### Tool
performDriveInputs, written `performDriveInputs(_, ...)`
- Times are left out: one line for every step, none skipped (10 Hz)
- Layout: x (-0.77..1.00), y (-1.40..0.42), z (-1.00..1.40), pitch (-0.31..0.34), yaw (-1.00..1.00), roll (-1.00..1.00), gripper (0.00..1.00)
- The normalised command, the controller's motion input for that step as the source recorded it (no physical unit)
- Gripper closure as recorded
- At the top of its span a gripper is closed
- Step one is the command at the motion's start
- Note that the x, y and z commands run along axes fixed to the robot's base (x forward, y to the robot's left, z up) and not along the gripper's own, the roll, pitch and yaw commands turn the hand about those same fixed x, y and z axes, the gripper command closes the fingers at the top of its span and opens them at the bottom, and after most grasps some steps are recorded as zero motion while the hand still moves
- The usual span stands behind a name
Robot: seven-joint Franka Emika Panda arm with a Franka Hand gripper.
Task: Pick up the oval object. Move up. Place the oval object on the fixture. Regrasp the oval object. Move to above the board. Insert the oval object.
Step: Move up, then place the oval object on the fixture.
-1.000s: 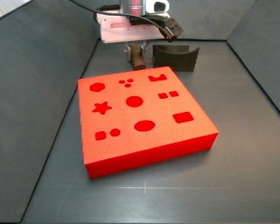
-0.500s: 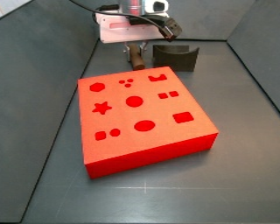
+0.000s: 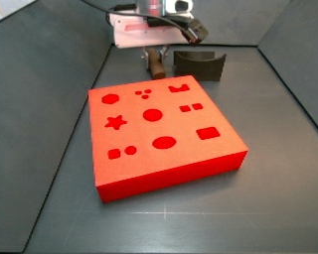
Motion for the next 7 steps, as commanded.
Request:
performDriveInputs(-0.06,0.03,0.72,0.039,-0.02,0.0,1.0)
performDriveInputs(-0.04,0.02,0.59,0.045,-0.02,0.0,1.0)
performDriveInputs(-0.03,0.02,0.44,0.05,-0.02,0.0,1.0)
performDriveInputs(-0.02,0.01,0.22,0.048,-0.02,0.01,1.0)
performDriveInputs(0.0,0.0,1.0,0.0,0.0,0.0,1.0)
performDriveInputs(0.0,0.0,1.0,-0.002,0.0,0.0,1.0)
performDriveInputs(-0.01,0.0,1.0,0.01,0.0,0.0,1.0)
